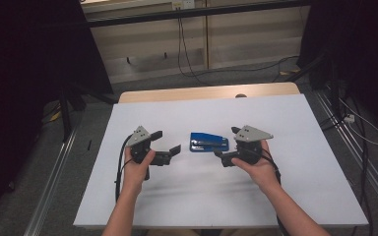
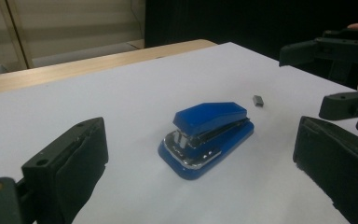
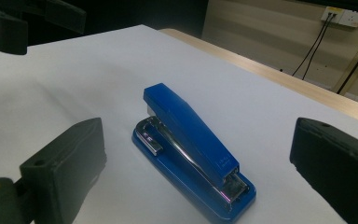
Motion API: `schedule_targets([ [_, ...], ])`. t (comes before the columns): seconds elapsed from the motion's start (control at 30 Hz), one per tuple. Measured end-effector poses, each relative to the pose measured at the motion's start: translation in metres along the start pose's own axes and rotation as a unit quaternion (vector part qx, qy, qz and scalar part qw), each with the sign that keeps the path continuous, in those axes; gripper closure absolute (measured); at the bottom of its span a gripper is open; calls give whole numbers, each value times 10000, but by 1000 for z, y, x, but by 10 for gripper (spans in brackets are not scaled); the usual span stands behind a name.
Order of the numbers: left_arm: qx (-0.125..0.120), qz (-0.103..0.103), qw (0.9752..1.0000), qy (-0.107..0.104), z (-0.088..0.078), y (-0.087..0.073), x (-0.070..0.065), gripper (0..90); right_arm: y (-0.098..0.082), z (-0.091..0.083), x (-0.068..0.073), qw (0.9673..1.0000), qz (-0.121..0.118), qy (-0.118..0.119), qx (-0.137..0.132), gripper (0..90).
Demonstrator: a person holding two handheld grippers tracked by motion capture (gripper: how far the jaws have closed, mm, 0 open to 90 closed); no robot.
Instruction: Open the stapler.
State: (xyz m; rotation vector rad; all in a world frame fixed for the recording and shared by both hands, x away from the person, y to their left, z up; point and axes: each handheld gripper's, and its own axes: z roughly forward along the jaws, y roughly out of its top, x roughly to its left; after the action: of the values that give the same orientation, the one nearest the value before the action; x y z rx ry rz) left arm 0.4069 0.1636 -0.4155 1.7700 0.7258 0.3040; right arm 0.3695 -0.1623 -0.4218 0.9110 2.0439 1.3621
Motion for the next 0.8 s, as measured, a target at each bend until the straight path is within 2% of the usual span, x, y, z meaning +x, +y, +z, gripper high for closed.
schedule_targets([
  [0.07,164,138,9998,36,3,2,3,50,0,1,0,10000,-9,7,14,38],
  [0.13,181,193,9996,42,5,5,5,50,2,2,1,10000,-26,-7,19,36],
  [0.23,66,87,9999,53,8,8,8,49,3,4,1,10000,-27,-6,22,36],
  [0.33,173,147,9997,48,11,12,10,58,6,6,0,10000,-60,-9,45,37],
  [0.5,201,70,9998,38,16,20,12,56,8,10,-2,10000,-26,-17,64,36],
  [0.63,280,170,9994,119,22,23,11,55,12,14,-2,9999,-77,-27,65,37],
  [0.8,373,-34,9991,177,29,24,15,42,14,19,-5,9999,-60,-42,76,41],
])
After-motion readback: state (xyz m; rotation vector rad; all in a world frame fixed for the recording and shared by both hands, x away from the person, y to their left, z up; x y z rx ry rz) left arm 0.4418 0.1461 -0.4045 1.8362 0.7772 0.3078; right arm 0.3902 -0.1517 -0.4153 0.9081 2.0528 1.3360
